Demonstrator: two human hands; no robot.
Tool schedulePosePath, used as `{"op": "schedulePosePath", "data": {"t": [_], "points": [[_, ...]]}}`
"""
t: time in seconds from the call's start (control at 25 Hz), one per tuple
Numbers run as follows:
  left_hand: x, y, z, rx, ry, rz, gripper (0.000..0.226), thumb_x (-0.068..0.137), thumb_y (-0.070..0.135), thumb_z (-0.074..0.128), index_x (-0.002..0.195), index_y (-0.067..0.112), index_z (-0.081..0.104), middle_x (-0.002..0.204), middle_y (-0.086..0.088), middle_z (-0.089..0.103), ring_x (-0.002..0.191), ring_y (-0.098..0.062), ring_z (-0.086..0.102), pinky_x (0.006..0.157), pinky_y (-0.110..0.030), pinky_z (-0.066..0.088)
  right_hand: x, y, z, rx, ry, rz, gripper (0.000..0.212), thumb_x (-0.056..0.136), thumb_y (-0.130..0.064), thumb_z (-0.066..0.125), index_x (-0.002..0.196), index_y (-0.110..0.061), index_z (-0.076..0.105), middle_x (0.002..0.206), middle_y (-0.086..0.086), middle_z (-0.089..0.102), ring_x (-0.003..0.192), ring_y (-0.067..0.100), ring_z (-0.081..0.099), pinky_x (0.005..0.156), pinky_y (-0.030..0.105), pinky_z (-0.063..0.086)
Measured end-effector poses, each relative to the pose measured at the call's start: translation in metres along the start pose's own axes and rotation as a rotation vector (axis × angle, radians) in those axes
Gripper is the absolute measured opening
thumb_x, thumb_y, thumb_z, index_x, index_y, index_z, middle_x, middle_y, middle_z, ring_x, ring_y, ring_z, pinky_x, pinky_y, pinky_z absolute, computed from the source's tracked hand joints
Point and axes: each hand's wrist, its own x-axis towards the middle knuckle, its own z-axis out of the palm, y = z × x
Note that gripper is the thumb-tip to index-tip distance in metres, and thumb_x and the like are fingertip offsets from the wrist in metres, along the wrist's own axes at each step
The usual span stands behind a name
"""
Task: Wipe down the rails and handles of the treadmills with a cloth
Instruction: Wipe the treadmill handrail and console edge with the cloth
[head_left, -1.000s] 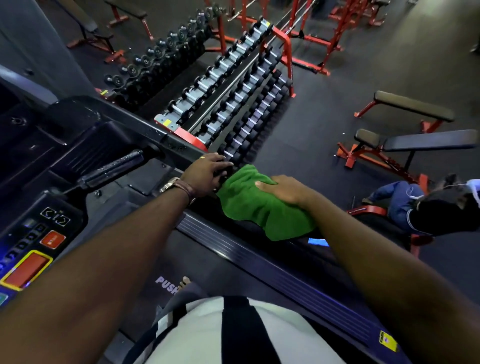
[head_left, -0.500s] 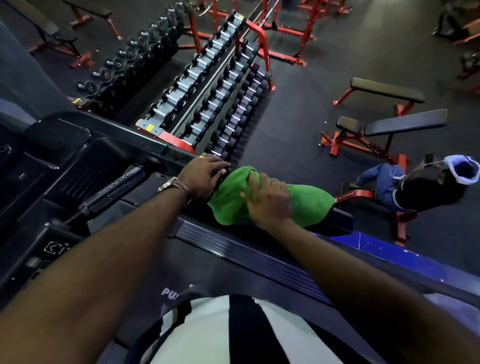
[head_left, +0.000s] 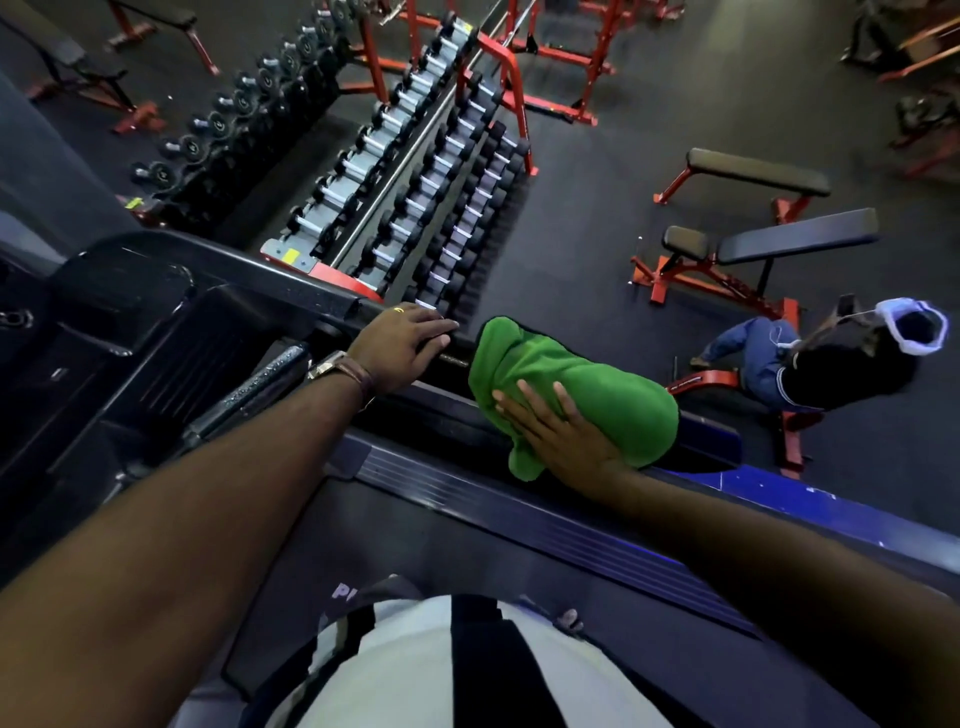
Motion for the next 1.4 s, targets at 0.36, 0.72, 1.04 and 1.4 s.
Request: {"op": "schedulePosePath", "data": {"t": [0.36,0.72,1.04,1.4], "points": [[-0.005,-0.014,0.002,-0.008,-0.021,0.041,0.034,0.095,0.029,0.052,0.124,0.015,0.062,0.119,-0.01,0.064,0.107,-0.029,0.057,0.094,-0.04,0.044,0.015,0.01,-0.013,-0.013,-0.168,-0.192,0.082,0.082,-0.025,0.033,0.155,-0.01,0.001,0.164,0.005,-0.008,0.15,0.029,-0.001,0.115,0.063,0.008],[-0.016,-0.035,-0.007,-0.015,0.031,0.023,0.035,0.093,0.031,0.053,0.12,0.013,0.064,0.115,-0.012,0.066,0.105,-0.03,0.057,0.092,-0.04,0.045,0.09,0.039,-0.027,0.791,-0.361,0.437,0.069,0.086,-0.071,0.044,0.145,-0.038,0.033,0.141,0.0,0.053,0.115,0.03,0.06,0.086,0.043,0.05],[-0.016,-0.033,-0.002,-0.115,0.034,-0.057,0.034,0.09,0.03,0.056,0.117,0.014,0.067,0.113,-0.011,0.066,0.104,-0.03,0.058,0.094,-0.04,0.044,0.125,0.058,-0.027,1.037,-0.722,0.595,0.091,0.062,-0.099,0.025,0.132,-0.045,0.047,0.127,-0.001,0.064,0.112,0.029,0.06,0.095,0.044,0.048],[-0.023,-0.029,-0.003,0.017,0.044,-0.137,0.042,0.091,0.039,0.055,0.125,0.016,0.061,0.125,-0.015,0.058,0.119,-0.034,0.048,0.104,-0.043,0.038,0.128,0.069,-0.015,1.147,-0.802,0.531,0.094,0.062,-0.099,0.029,0.119,-0.032,0.062,0.116,0.0,0.067,0.098,0.023,0.064,0.087,0.039,0.05]]}}
